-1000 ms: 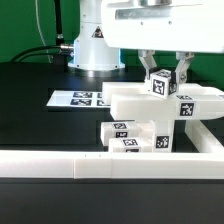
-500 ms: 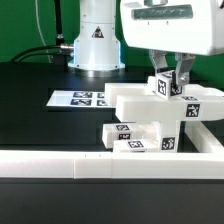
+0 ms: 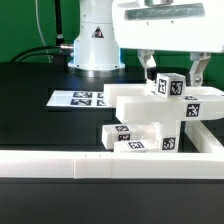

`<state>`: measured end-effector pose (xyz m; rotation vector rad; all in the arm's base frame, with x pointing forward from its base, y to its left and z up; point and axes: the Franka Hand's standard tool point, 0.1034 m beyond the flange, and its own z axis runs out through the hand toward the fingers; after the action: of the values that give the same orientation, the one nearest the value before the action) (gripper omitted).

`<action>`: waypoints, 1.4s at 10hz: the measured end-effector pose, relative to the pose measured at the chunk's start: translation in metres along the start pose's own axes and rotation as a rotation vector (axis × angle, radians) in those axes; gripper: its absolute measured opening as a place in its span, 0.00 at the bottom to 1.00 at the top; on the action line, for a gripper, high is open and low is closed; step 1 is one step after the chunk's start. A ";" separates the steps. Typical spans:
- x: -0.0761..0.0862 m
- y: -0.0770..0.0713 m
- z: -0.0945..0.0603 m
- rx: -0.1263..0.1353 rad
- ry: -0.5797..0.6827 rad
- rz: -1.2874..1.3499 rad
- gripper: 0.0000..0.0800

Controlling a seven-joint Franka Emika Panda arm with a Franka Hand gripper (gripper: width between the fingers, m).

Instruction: Assemble chair

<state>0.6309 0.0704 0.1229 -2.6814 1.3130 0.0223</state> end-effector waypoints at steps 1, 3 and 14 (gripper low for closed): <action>0.000 0.000 0.000 0.000 0.000 -0.084 0.81; 0.000 0.000 -0.001 -0.032 0.013 -0.324 0.81; -0.003 0.000 0.007 -0.073 0.012 -1.070 0.66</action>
Offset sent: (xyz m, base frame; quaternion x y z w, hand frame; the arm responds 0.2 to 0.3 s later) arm 0.0111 -0.0048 0.0034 -0.0822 0.0480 -0.3635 0.9267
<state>0.6292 0.0736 0.1163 -3.0565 -0.2436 -0.0709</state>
